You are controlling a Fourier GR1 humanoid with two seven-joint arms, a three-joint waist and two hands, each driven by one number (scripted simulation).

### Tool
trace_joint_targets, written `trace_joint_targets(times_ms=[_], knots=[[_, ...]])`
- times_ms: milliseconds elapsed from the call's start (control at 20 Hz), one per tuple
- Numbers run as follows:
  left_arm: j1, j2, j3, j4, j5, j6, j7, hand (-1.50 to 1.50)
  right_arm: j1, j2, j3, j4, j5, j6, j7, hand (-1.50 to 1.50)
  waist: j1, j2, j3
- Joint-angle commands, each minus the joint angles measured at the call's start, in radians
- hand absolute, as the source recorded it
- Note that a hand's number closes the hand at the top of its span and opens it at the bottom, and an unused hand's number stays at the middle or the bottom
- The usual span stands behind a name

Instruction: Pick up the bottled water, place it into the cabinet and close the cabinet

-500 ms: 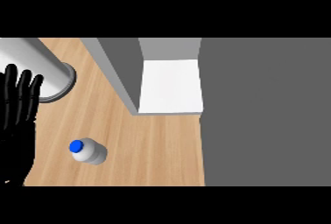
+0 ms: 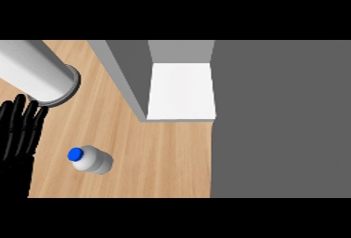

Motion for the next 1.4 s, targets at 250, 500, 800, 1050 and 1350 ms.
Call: trace_joint_targets(times_ms=[250, 500, 800, 1050, 1350], knots=[[0.249, -0.043, -0.091, -0.217, -0.006, -0.002, 0.122, -1.50, 0.192, -0.007, 0.032, -0.222, -0.101, 0.022, 0.179, -1.50, 0.008, 0.001, -0.001], [0.318, -0.063, -0.133, -0.254, -0.065, 0.013, 0.134, -1.50, 0.289, 0.019, 0.109, -0.339, -0.060, 0.012, 0.211, -1.50, 0.006, 0.000, -0.002], [0.304, -0.060, -0.097, -0.209, -0.079, 0.016, 0.119, -1.50, 0.450, 0.035, 0.136, -0.324, -0.053, 0.091, 0.052, -1.50, -0.005, 0.001, -0.002], [0.395, -0.085, -0.151, -0.126, -0.126, 0.068, -0.035, -1.50, 0.489, -0.007, 0.094, -0.396, -0.116, 0.106, 0.093, -1.50, -0.002, -0.001, -0.002], [0.327, -0.079, 0.023, 0.087, -0.083, 0.050, -0.161, -1.50, 0.548, 0.001, 0.110, -0.409, -0.088, 0.125, 0.036, -1.50, -0.008, 0.000, -0.003]])
